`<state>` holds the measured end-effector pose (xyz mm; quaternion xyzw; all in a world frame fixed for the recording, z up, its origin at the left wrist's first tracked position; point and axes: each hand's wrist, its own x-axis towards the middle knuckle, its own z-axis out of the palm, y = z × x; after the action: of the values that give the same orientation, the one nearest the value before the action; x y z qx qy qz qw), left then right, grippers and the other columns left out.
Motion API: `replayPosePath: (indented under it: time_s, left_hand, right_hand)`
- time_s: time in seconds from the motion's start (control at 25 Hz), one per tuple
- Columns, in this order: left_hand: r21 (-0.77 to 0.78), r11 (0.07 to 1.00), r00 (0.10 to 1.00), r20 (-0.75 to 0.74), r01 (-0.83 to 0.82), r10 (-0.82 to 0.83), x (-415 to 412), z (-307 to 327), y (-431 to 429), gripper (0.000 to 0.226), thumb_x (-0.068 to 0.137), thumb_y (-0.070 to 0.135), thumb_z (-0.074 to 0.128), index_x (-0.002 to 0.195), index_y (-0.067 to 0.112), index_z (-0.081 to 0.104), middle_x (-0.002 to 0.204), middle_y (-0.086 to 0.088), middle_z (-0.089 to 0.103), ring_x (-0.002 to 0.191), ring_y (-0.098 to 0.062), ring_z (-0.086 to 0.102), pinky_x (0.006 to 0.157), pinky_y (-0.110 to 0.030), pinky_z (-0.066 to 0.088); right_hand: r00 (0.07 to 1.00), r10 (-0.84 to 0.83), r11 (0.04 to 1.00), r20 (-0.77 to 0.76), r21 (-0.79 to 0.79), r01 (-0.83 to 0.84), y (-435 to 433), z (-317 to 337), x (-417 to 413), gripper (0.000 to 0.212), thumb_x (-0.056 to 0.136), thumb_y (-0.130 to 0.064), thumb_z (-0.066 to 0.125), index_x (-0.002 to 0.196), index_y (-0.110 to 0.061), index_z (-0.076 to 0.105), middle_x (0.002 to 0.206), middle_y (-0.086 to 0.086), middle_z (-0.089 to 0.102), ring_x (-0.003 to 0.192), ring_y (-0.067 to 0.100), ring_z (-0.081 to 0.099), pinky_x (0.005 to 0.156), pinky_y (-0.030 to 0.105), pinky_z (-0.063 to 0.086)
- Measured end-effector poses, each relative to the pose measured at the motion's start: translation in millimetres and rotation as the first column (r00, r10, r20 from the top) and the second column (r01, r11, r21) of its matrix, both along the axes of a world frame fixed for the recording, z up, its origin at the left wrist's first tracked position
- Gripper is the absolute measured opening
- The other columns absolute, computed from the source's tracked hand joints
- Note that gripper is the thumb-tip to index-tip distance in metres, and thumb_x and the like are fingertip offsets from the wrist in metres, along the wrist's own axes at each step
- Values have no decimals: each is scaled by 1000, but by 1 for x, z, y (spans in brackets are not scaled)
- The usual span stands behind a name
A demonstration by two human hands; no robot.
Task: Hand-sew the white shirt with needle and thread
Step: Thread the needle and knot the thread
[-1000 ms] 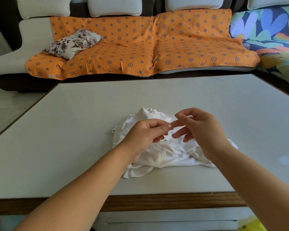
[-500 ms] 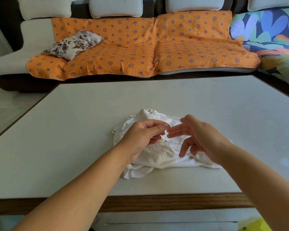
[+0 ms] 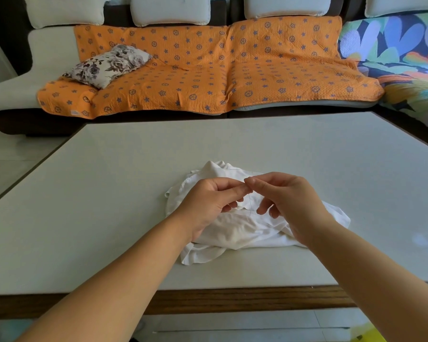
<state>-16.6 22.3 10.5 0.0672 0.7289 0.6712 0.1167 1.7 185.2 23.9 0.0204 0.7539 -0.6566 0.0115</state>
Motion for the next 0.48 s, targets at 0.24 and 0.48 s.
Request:
replayPosePath:
  time_s: [0.24, 0.48]
  left_hand:
    - [-20, 1000, 1000, 7, -2, 2, -3, -2, -2, 10, 90, 27, 67, 91, 23, 76, 69, 13, 63, 69, -4, 56, 75, -23, 45]
    - [87, 996, 998, 66, -17, 12, -7, -2, -5, 12, 88, 19, 69, 79, 22, 77, 71, 8, 63, 65, -6, 55, 70, -23, 43]
  right_hand:
    - [993, -42, 966, -108, 249, 68, -3, 2, 0, 22, 92, -34, 63, 78, -19, 69, 50, 0, 66, 43, 15, 43, 44, 21, 33]
    - [981, -113, 924, -157, 347, 161, 11, 2, -8, 23, 93, -34, 60, 81, -17, 69, 49, -4, 64, 34, 4, 42, 39, 12, 31]
